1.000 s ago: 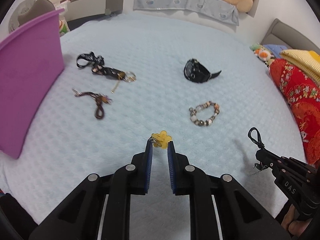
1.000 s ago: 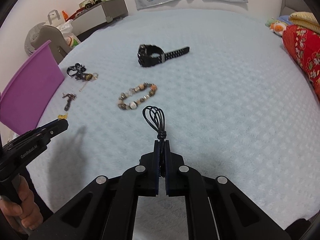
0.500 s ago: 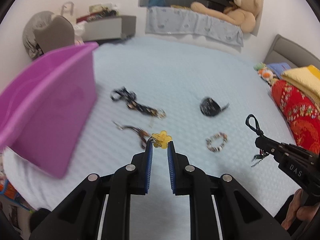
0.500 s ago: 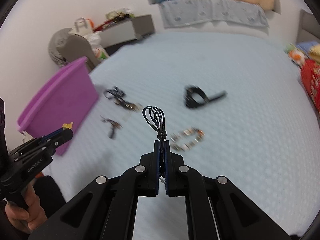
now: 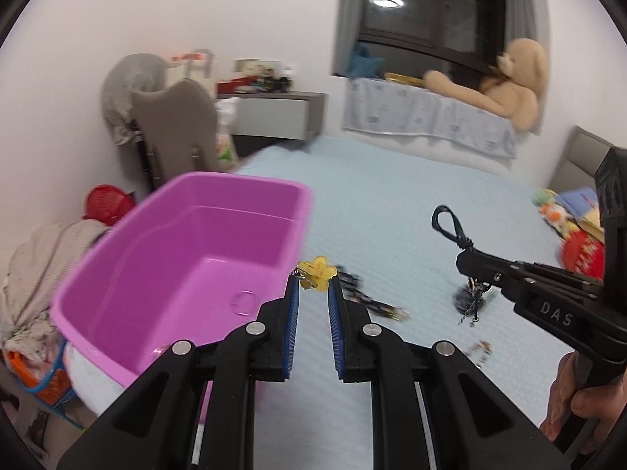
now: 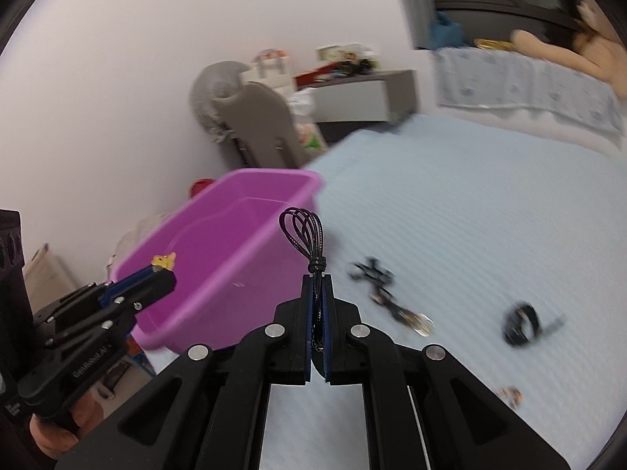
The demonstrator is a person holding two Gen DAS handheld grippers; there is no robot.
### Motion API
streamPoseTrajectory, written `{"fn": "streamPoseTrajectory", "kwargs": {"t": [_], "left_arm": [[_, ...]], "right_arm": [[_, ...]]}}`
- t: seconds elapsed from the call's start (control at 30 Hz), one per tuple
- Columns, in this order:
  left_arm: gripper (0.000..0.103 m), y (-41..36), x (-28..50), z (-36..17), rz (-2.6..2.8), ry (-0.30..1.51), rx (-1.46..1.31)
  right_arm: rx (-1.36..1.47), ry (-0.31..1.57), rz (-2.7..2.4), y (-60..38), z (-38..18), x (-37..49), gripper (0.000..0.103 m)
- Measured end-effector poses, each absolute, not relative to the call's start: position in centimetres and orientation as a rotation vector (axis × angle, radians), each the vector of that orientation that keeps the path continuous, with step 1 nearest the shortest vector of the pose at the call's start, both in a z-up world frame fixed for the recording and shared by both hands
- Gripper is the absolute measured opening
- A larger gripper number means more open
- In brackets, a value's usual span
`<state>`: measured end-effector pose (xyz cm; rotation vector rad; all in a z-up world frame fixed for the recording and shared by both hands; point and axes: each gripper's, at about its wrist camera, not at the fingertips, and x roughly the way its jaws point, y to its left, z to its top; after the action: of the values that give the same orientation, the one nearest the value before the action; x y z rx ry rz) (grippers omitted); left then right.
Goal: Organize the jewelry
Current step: 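Carry the flower charm and black cord necklace over the pink tub, then open both tools to drop the charm and necklace into the tub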
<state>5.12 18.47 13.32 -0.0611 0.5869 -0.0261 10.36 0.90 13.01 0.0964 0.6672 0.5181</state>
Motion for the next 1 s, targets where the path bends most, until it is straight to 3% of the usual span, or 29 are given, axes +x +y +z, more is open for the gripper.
{"fn": "streamPoseTrajectory", "kwargs": {"t": [0.37,1.0], "left_arm": [[0.015,27.3,8.9,12.5,0.161,0.652,-0.121],[0.016,33.0,12.5,8.5,0.305,0.803,-0.179]], "right_arm": [[0.022,0.707,0.688,12.4,14.8,16.1,0.004],[-0.050,0.919,0.743,21.0,9.5,21.6,0.004]]}}
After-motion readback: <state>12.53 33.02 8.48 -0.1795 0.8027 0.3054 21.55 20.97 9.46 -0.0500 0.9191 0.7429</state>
